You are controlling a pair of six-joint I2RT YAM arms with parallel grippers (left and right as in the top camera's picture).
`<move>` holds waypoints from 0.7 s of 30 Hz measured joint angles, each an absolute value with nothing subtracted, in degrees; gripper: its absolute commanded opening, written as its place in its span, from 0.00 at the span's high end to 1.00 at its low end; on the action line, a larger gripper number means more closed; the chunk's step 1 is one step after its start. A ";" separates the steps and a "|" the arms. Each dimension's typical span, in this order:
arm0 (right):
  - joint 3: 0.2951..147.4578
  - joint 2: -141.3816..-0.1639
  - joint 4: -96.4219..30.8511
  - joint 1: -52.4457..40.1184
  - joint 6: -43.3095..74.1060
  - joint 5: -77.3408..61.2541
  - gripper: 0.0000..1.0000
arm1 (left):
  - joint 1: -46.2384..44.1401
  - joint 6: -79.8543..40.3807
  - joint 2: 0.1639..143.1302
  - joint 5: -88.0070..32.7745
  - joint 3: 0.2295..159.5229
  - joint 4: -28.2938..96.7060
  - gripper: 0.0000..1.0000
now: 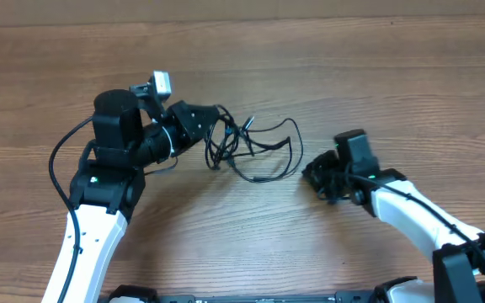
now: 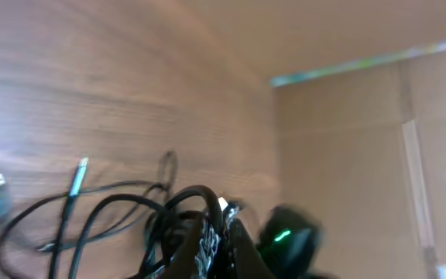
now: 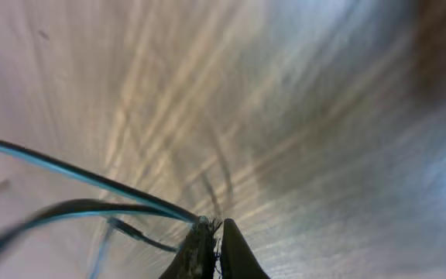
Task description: Untangle cables
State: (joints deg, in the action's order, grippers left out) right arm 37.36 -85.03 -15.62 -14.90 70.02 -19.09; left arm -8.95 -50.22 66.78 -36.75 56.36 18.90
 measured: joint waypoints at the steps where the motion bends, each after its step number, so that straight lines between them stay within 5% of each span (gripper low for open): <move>1: 37.36 -85.01 -15.64 -13.30 67.96 -20.18 0.96 | -8.95 -48.53 66.78 -36.21 56.36 20.64 0.96; 5: 37.36 -84.90 -15.75 -7.81 60.38 -23.20 0.93 | -8.93 -42.26 66.76 -33.89 56.36 25.39 0.96; 9: 37.39 -84.51 -16.64 -3.36 52.82 -24.75 0.76 | -8.93 -36.80 66.76 -31.66 56.36 29.34 0.96; 14: 40.16 -83.68 -27.88 2.70 41.67 -27.03 0.70 | -8.88 -32.45 66.76 -30.57 56.36 29.98 0.96; 21: 48.51 -80.20 -39.03 4.14 33.56 -38.85 0.61 | -8.88 -40.82 66.76 -30.55 56.36 24.62 0.96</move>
